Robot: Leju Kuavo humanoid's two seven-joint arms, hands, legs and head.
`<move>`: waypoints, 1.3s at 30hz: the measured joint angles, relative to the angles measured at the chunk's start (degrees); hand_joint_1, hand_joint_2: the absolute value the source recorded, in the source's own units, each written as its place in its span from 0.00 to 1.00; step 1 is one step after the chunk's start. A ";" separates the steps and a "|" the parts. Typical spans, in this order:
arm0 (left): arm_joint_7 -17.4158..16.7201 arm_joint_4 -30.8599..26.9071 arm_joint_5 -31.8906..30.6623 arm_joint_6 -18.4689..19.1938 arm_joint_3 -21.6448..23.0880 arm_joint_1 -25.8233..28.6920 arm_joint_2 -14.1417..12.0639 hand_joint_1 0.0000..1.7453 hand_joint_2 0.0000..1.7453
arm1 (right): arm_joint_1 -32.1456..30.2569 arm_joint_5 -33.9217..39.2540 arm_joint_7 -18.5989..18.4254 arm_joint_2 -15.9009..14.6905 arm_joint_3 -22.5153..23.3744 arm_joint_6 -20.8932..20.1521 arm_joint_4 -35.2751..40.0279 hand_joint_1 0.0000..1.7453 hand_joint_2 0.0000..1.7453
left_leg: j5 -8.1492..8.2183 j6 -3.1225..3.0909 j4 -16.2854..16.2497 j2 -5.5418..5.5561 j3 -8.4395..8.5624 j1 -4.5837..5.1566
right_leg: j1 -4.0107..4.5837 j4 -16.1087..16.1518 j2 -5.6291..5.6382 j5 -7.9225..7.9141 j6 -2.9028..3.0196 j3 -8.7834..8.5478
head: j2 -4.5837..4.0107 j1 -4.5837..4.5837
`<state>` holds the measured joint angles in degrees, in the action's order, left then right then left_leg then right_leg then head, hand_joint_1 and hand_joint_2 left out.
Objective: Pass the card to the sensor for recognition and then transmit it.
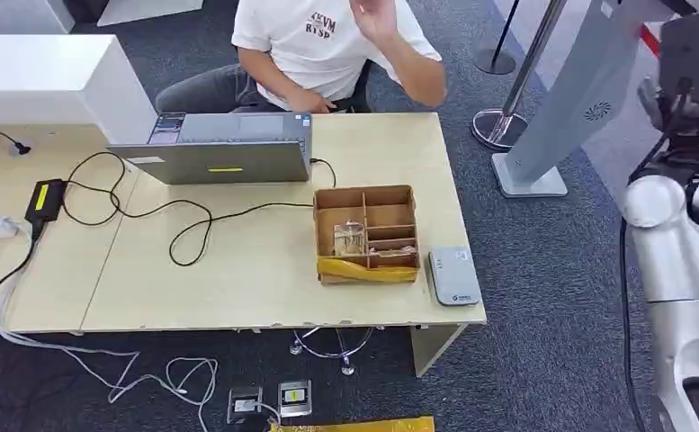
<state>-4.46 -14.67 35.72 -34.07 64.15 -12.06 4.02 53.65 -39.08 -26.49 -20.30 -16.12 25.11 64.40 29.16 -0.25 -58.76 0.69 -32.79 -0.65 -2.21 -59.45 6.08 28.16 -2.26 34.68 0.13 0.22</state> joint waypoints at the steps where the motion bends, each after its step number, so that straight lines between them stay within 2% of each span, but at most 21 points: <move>1: 0.00 -0.04 -0.30 0.00 0.00 -0.08 0.02 0.00 0.00 | -0.08 -0.61 0.52 -0.48 -3.93 0.24 3.13 0.00 1.00 | -0.21 0.13 0.00 0.52 -0.17 -0.06 | 0.06 -0.01 -0.49 0.03 0.05 0.06 | 0.00 -0.03; 3: 0.00 -0.04 -0.29 0.02 0.00 -0.05 0.04 0.00 0.00 | -0.14 -1.40 1.18 -0.88 -10.06 0.31 7.34 0.00 1.00 | -0.33 0.26 0.00 1.18 -0.28 -0.27 | 0.28 -0.01 -1.13 0.10 0.16 -0.06 | 0.00 -0.07; 4: 0.00 -0.04 -0.31 0.02 0.00 0.04 0.00 0.00 0.00 | -0.20 -1.64 1.35 -0.97 -12.42 0.26 8.80 0.00 1.00 | -0.37 0.29 0.00 1.39 0.61 -0.33 | 0.34 -0.02 -1.31 0.13 0.20 -0.09 | 0.00 -0.04; 8: 0.00 -0.02 -0.44 0.26 0.00 0.37 -0.04 0.00 0.00 | -0.88 -2.08 1.64 -1.03 -21.73 0.13 13.89 0.00 1.00 | -0.67 0.39 -0.02 2.22 0.24 -0.37 | 0.36 -0.07 -2.06 0.12 0.22 -0.02 | 0.00 -0.04; 16: 0.00 -0.04 -0.74 0.44 0.53 0.37 -0.26 0.00 0.00 | -0.84 -1.35 2.12 -2.45 -35.93 -0.28 18.68 0.00 1.00 | -0.67 0.39 -0.01 2.19 0.25 -0.35 | 0.34 0.00 -2.12 0.12 0.24 -0.07 | 0.00 0.02; 38: -0.96 -0.02 -0.90 1.20 0.87 0.32 -0.31 0.00 0.00 | -0.91 0.07 5.05 -0.40 -43.18 -0.50 17.50 0.00 1.00 | -0.70 0.41 0.00 2.23 0.25 -0.37 | 0.36 -0.02 -2.14 0.11 0.24 -0.11 | 0.00 0.00; 39: -1.01 -0.02 -0.92 1.27 0.87 0.30 -0.31 0.00 0.00 | -0.91 0.15 5.18 -0.20 -43.27 -0.50 17.36 0.18 1.00 | -0.70 0.41 0.00 2.23 0.25 -0.37 | 0.36 -0.02 -2.14 0.11 0.24 -0.11 | 0.00 -0.02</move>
<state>-5.46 -14.69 34.80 -32.81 65.02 -11.76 3.72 52.74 -38.93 -21.31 -20.50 -59.39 24.61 81.77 28.46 0.16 -58.76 2.93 -32.55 -1.01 -1.85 -59.47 3.95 28.28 -2.03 34.57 0.13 0.20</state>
